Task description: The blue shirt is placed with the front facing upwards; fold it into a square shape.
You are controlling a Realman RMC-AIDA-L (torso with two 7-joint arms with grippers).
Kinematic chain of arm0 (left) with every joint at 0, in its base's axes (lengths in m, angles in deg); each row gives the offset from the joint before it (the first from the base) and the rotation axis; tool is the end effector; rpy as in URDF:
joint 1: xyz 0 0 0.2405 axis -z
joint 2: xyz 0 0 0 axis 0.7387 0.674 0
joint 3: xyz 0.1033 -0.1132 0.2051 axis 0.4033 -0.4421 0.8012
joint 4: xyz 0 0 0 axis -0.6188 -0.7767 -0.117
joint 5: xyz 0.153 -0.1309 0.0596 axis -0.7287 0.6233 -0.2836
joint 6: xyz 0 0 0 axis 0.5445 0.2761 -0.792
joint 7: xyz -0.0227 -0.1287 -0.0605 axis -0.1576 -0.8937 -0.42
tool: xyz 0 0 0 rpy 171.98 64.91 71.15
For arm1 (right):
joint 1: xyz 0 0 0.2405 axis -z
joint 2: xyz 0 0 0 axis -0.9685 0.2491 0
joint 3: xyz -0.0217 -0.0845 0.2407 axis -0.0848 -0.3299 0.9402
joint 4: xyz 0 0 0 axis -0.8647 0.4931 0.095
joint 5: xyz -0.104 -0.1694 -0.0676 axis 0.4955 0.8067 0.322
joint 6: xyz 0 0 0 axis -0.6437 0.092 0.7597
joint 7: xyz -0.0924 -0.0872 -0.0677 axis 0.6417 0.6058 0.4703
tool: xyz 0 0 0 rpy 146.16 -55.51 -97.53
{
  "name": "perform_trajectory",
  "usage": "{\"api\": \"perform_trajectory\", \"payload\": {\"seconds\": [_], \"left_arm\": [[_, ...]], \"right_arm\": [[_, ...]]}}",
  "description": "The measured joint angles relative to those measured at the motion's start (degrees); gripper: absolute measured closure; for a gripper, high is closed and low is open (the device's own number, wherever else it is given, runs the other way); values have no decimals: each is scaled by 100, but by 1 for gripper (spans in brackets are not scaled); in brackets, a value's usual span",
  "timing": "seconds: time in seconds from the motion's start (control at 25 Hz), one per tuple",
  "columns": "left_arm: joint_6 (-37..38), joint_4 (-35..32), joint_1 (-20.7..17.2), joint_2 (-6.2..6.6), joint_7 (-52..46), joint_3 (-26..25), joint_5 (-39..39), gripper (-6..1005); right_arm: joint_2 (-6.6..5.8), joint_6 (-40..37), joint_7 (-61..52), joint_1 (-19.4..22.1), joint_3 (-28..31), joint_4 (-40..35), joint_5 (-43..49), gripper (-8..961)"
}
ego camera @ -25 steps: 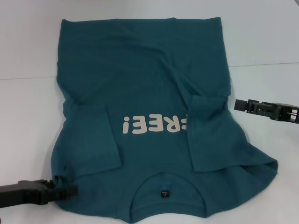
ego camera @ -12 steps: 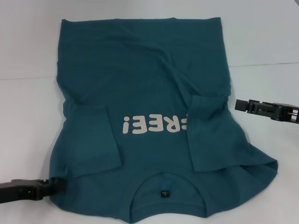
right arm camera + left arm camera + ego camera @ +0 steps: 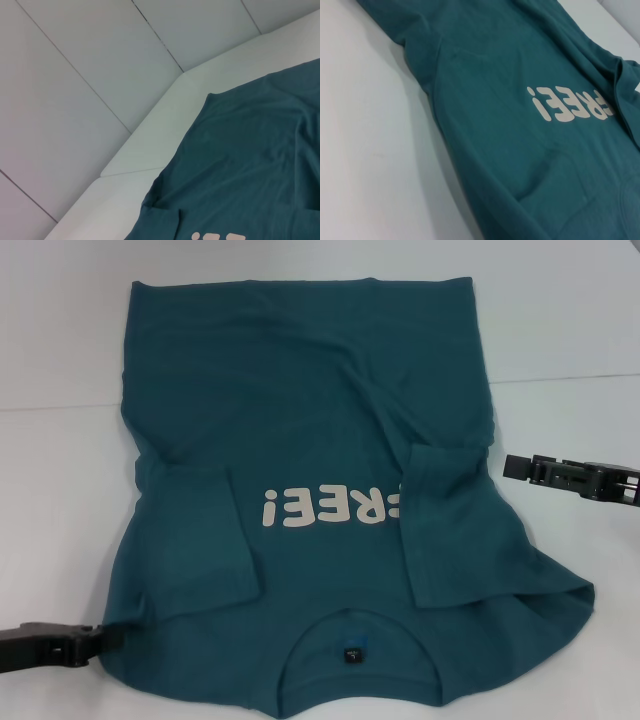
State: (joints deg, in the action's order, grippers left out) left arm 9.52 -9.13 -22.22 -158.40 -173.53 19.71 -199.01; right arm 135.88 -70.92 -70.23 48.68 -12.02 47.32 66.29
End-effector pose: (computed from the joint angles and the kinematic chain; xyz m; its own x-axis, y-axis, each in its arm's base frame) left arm -0.3361 0.3084 0.0110 0.4779 0.7920 0.3800 0.8784 -0.4326 -0.2032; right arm 0.3015 0.3371 0.0667 0.3856 -0.6270 -0.6769 -0.8638 -0.5031 -0.0262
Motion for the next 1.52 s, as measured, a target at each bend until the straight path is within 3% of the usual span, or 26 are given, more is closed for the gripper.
{"api": "perform_trajectory", "payload": {"seconds": [0.16,0.4,0.76,1.04,1.16,1.52], "left_arm": [[0,0,0,0,-7,18,-9,996],[165,-111,-22,15,-86,18,-8,996],[454,-482,-134,24,-423,-75,-15,997],[507,-548,-172,10,-431,-76,-17,997],[507,-548,-178,3,-425,-76,-17,997],[492,-541,-182,2,-436,-76,-3,997]], "right_arm": [[2,2,6,1,3,0,0,10],[-24,8,-3,21,-16,0,50,11],[-225,-39,-453,125,-29,-7,699,12],[-259,191,-846,167,-12,-35,996,14],[-220,410,-886,167,-38,-14,1020,14],[98,1369,-807,18,-187,4,1181,15]]}}
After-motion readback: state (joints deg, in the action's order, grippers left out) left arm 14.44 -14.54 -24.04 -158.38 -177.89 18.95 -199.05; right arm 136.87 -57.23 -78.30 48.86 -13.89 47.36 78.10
